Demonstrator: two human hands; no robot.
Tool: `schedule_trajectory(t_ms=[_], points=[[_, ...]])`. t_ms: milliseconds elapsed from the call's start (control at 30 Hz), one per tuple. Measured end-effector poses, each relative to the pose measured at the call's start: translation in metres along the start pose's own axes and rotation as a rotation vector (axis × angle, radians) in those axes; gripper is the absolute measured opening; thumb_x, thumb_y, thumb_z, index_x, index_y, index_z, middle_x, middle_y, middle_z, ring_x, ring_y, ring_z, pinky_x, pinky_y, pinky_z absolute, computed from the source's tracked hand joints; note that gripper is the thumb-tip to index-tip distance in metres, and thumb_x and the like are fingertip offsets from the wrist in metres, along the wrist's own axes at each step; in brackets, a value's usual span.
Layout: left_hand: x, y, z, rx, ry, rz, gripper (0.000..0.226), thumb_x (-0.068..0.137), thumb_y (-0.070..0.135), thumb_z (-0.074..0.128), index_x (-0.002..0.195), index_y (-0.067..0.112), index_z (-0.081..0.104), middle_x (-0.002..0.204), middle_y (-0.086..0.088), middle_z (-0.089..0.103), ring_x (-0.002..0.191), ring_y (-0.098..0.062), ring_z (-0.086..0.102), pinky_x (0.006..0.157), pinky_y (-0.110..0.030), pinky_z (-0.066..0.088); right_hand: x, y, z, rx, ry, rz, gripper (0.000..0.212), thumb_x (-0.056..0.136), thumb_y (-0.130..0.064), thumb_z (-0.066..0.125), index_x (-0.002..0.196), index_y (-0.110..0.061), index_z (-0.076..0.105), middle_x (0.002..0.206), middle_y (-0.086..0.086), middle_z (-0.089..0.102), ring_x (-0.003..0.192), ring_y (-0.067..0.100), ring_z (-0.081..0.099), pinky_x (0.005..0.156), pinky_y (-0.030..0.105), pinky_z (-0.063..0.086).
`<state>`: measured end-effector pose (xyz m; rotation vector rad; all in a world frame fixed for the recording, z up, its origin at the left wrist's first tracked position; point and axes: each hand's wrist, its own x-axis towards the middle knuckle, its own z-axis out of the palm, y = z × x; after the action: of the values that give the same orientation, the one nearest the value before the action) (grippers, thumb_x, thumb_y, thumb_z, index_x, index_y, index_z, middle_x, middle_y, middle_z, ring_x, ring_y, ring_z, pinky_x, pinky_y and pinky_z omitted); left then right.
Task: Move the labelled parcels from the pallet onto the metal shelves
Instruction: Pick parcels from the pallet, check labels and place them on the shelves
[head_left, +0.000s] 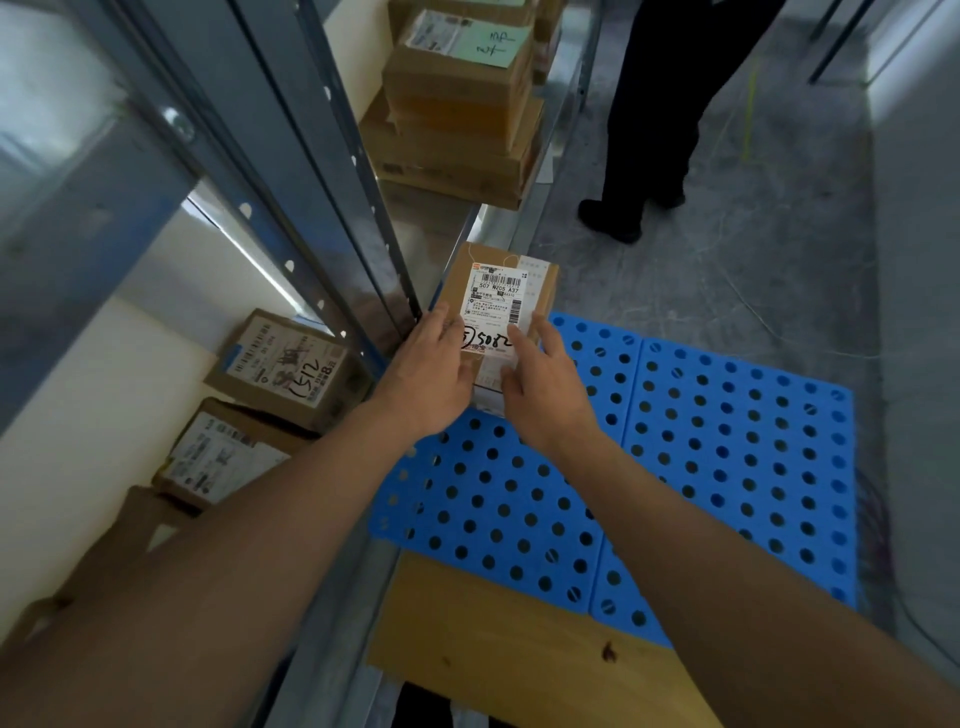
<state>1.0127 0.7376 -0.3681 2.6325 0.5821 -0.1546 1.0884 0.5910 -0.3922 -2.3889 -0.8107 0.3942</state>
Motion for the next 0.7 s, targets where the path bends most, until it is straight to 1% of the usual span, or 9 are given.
schedule_trajectory(t_ms=[100, 167, 233, 300, 367, 467, 533, 633, 700], points=[[-0.012, 0.011, -0.013, 0.001, 0.004, 0.017, 0.062, 0.106, 0.028, 0.049, 0.16, 0.007, 0.025, 0.169, -0.011, 0.012, 0.156, -0.026, 0.016, 0.125, -0.039, 0.019, -0.006, -0.009, -0.013, -0.061, -0.006, 0.002, 0.058, 0.102, -0.024, 0.05, 0.157, -0.018, 0.032, 0.166, 0.01, 0.018, 0.148, 0.029, 0.029, 0.111, 0.045, 0.044], [-0.021, 0.02, -0.023, 0.008, -0.002, 0.044, 0.057, 0.107, 0.028, 0.047, 0.157, 0.007, 0.03, 0.167, -0.009, 0.018, 0.152, -0.025, 0.024, 0.123, -0.036, 0.023, -0.012, -0.017, -0.024, -0.111, -0.018, -0.007, 0.058, 0.104, -0.03, 0.047, 0.157, -0.016, 0.029, 0.165, 0.012, 0.022, 0.148, 0.03, 0.031, 0.113, 0.047, 0.042], [-0.03, 0.027, -0.033, 0.012, -0.019, 0.061, 0.052, 0.107, 0.028, 0.046, 0.154, 0.007, 0.038, 0.164, -0.007, 0.026, 0.147, -0.024, 0.033, 0.12, -0.036, 0.029, -0.019, -0.024, -0.037, -0.155, -0.029, -0.024, 0.057, 0.106, -0.035, 0.042, 0.157, -0.015, 0.028, 0.163, 0.01, 0.027, 0.146, 0.029, 0.034, 0.113, 0.046, 0.039], [-0.038, 0.031, -0.041, 0.037, -0.021, 0.081, 0.049, 0.106, 0.032, 0.046, 0.15, 0.01, 0.045, 0.158, -0.005, 0.036, 0.142, -0.024, 0.04, 0.119, -0.04, 0.036, -0.026, -0.03, -0.051, -0.193, -0.034, -0.051, 0.056, 0.106, -0.039, 0.038, 0.156, -0.015, 0.03, 0.16, 0.009, 0.033, 0.142, 0.029, 0.038, 0.111, 0.044, 0.04], [-0.05, 0.035, -0.05, 0.053, -0.012, 0.082, 0.049, 0.104, 0.038, 0.045, 0.146, 0.013, 0.047, 0.148, 0.0, 0.045, 0.135, -0.022, 0.047, 0.112, -0.044, 0.045, -0.033, -0.037, -0.062, -0.217, -0.048, -0.069, 0.055, 0.105, -0.044, 0.037, 0.153, -0.015, 0.035, 0.158, 0.009, 0.037, 0.141, 0.03, 0.041, 0.11, 0.046, 0.042], [-0.071, 0.042, -0.066, 0.056, 0.014, 0.064, 0.05, 0.103, 0.041, 0.044, 0.145, 0.015, 0.048, 0.14, 0.002, 0.051, 0.124, -0.02, 0.054, 0.103, -0.043, 0.052, -0.044, -0.047, -0.078, -0.237, -0.078, -0.087, 0.053, 0.105, -0.047, 0.036, 0.147, -0.015, 0.043, 0.15, 0.007, 0.045, 0.135, 0.03, 0.045, 0.105, 0.046, 0.045], [-0.085, 0.049, -0.075, 0.036, 0.031, 0.06, 0.05, 0.102, 0.042, 0.043, 0.146, 0.018, 0.048, 0.138, 0.002, 0.053, 0.119, -0.019, 0.056, 0.099, -0.041, 0.053, -0.055, -0.055, -0.089, -0.261, -0.08, -0.11, 0.053, 0.105, -0.047, 0.035, 0.144, -0.014, 0.046, 0.15, 0.008, 0.045, 0.135, 0.031, 0.046, 0.105, 0.048, 0.045], [-0.106, 0.056, -0.086, 0.014, 0.03, 0.061, 0.049, 0.105, 0.041, 0.043, 0.151, 0.024, 0.044, 0.138, 0.003, 0.053, 0.118, -0.017, 0.055, 0.099, -0.04, 0.052, -0.073, -0.068, -0.101, -0.288, -0.062, -0.137, 0.05, 0.106, -0.045, 0.036, 0.139, -0.011, 0.052, 0.148, 0.011, 0.047, 0.132, 0.031, 0.047, 0.103, 0.047, 0.044], [-0.12, 0.059, -0.09, 0.015, 0.028, 0.075, 0.047, 0.106, 0.04, 0.042, 0.149, 0.023, 0.044, 0.135, 0.002, 0.052, 0.113, -0.015, 0.053, 0.095, -0.035, 0.049, -0.083, -0.074, -0.105, -0.307, -0.061, -0.134, 0.05, 0.106, -0.047, 0.034, 0.137, -0.012, 0.053, 0.148, 0.011, 0.047, 0.132, 0.031, 0.047, 0.103, 0.047, 0.044]])
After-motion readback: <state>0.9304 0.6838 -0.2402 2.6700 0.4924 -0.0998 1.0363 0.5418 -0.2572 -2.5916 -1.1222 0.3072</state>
